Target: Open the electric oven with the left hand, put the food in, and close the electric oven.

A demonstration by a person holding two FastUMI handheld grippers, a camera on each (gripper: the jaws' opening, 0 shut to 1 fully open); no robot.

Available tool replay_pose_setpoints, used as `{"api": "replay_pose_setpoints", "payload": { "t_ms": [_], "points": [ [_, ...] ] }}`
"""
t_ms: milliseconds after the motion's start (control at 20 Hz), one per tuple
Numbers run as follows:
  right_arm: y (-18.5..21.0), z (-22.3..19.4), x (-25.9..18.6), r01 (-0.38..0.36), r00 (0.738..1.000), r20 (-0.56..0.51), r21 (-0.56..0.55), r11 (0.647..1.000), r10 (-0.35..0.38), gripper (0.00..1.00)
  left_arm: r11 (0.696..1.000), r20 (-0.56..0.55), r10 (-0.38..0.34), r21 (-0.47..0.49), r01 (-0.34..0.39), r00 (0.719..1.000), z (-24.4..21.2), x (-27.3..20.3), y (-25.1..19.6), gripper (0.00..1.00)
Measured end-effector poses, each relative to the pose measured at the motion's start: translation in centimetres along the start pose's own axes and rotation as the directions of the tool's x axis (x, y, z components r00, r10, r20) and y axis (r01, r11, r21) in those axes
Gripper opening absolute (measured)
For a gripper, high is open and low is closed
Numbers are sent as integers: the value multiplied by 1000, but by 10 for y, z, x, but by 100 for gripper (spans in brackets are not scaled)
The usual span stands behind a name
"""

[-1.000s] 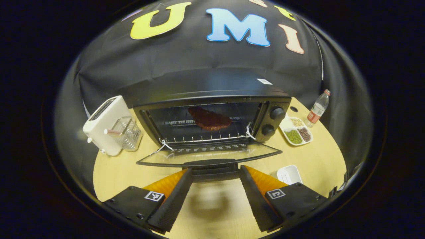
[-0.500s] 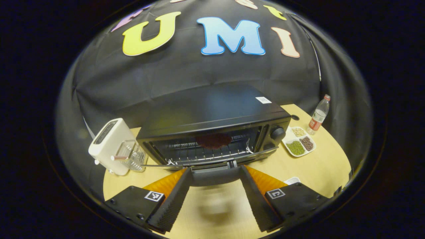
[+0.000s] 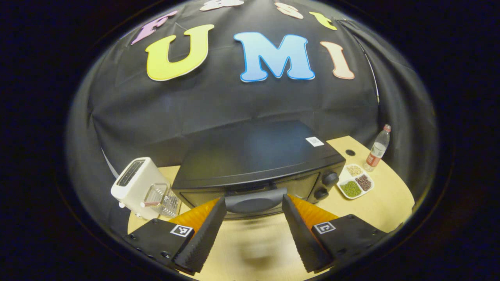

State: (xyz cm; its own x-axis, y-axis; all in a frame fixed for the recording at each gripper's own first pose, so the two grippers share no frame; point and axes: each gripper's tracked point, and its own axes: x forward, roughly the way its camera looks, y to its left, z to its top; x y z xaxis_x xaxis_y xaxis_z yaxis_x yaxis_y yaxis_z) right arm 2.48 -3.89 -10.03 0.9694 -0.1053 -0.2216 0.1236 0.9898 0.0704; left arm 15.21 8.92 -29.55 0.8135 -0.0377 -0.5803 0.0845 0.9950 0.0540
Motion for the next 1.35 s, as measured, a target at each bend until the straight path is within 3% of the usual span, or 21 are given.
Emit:
{"api": "replay_pose_setpoints", "payload": {
  "t_ms": [300,400,450,500,550,600,650,700,1000,1350],
  "points": [
    [24,14,-1,-47,998,31,-24,999,48,99,997,191,28,-72,-15,981,71,-61,12,96],
    [34,25,-3,-62,997,52,-34,997,64,99,993,279,50,-113,-20,959,102,-94,19,96],
    [45,31,-1,-70,995,64,-38,997,73,99,991,322,65,-132,-23,945,118,-111,24,91],
    [51,39,-3,-77,994,78,-42,996,80,94,988,360,79,-150,-26,929,131,-128,28,95],
    [56,45,-4,-85,992,92,-47,995,89,99,986,397,91,-165,-26,913,144,-146,32,100],
    [62,52,-7,-87,990,106,-54,995,92,99,984,432,98,-175,-23,897,154,-162,34,91],
    [68,59,-9,-93,988,118,-60,994,99,99,984,455,109,-177,-31,884,163,-179,38,91],
    [75,66,-13,-101,986,129,-62,993,108,99,983,472,124,-178,-43,873,168,-195,43,100],
    [110,95,-36,-136,974,174,-57,989,144,99,987,560,139,-149,-66,817,187,-262,46,100],
    [128,95,-55,-122,972,193,-80,989,136,99,991,568,94,-134,-21,818,187,-283,59,96]
  ]
}}
